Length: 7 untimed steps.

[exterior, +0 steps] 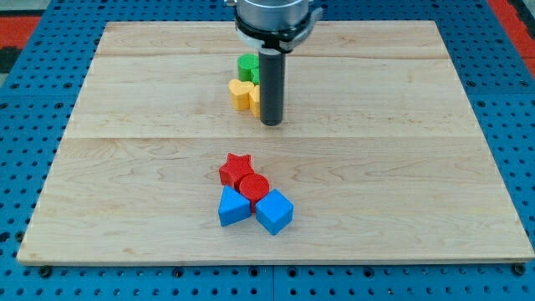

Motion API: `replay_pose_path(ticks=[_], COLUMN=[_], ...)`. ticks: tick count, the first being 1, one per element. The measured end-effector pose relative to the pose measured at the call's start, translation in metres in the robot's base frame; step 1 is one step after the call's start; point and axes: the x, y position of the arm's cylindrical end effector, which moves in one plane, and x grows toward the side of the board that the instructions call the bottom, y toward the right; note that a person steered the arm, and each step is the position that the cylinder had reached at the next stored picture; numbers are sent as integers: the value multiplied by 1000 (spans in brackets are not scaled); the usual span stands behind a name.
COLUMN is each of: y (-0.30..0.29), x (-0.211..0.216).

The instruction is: Separate the green blocks from the yellow blocks

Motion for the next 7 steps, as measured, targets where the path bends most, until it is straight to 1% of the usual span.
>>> replay_pose_path(ticks=[1,2,3,4,5,6,7], y=[-39,-61,-25,6,8,-16,-28], x=[-20,-25,-7,-20,-40,-46,-55])
